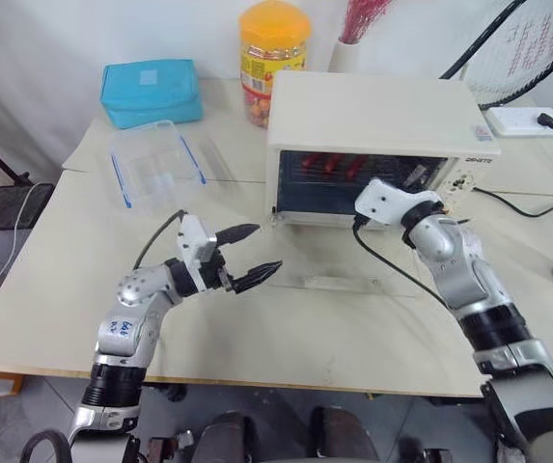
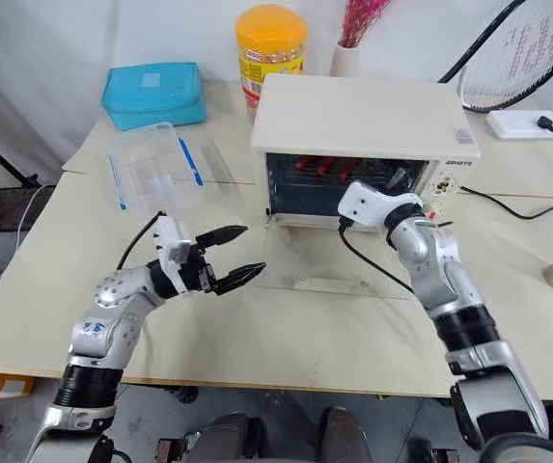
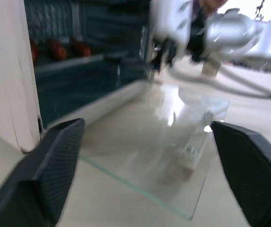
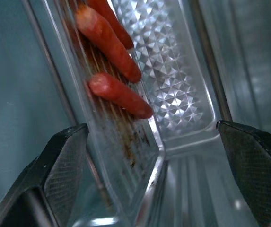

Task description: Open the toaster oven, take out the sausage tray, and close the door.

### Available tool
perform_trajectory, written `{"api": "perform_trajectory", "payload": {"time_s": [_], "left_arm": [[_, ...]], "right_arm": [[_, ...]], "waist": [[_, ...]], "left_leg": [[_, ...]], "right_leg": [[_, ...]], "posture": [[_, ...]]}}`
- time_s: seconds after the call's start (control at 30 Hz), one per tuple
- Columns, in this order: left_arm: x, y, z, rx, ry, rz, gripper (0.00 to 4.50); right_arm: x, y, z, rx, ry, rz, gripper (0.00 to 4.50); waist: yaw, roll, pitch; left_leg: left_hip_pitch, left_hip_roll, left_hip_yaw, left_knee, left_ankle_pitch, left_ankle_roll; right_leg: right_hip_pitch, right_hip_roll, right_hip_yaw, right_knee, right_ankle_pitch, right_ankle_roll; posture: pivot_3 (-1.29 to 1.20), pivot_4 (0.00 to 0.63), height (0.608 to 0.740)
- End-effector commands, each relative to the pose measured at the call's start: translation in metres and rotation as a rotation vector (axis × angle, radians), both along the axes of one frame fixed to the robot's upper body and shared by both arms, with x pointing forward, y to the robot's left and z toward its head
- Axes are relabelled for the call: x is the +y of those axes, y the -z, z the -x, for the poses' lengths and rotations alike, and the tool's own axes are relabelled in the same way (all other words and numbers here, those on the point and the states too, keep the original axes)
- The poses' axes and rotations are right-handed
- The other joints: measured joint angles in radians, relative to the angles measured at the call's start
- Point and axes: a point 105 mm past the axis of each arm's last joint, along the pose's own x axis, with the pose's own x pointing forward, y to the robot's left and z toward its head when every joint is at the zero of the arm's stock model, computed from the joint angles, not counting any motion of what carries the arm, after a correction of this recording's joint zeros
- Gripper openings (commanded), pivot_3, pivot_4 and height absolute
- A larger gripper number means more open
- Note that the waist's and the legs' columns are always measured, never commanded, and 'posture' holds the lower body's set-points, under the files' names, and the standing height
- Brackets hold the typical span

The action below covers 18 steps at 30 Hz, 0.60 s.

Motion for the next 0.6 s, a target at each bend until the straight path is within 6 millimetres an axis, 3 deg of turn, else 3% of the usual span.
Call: {"api": "perform_trajectory", "payload": {"time_s": [0.03, 0.13, 0.47, 0.6], "left_arm": [[0.001, -0.013, 0.004, -0.039, 0.001, 0.014, 4.48], [0.0, -0.016, 0.003, -0.044, -0.004, 0.018, 4.5], [-0.009, -0.022, -0.006, -0.061, 0.032, 0.015, 4.5], [-0.019, -0.03, -0.018, -0.089, 0.06, 0.018, 4.5]], "right_arm": [[0.009, 0.001, -0.005, -0.029, -0.011, 0.047, 4.32], [0.011, 0.01, -0.008, 0.0, -0.009, 0.057, 3.59], [0.015, 0.007, -0.01, -0.03, -0.007, 0.058, 0.05], [0.014, 0.003, -0.007, -0.06, -0.009, 0.071, 0.01]], "waist": [[-0.007, 0.0, 0.0], [-0.01, 0.0, 0.0], [-0.01, 0.0, 0.0], [-0.01, -0.001, 0.0]], "left_leg": [[0.0, 0.0, 0.0, 0.0, 0.0, 0.0], [0.0, 0.0, 0.0, 0.0, 0.0, 0.0], [0.0, 0.0, 0.0, 0.0, 0.0, 0.0], [0.0, 0.0, 0.0, 0.0, 0.0, 0.0]], "right_leg": [[0.0, 0.0, 0.0, 0.0, 0.0, 0.0], [0.0, 0.0, 0.0, 0.0, 0.0, 0.0], [0.0, 0.001, 0.0, 0.0, 0.0, 0.0], [0.0, 0.001, 0.0, 0.0, 0.0, 0.0]], "posture": [[0.0, 0.15, 0.74], [0.0, 0.15, 0.74], [0.0, 0.15, 0.74], [0.0, 0.15, 0.74]]}}
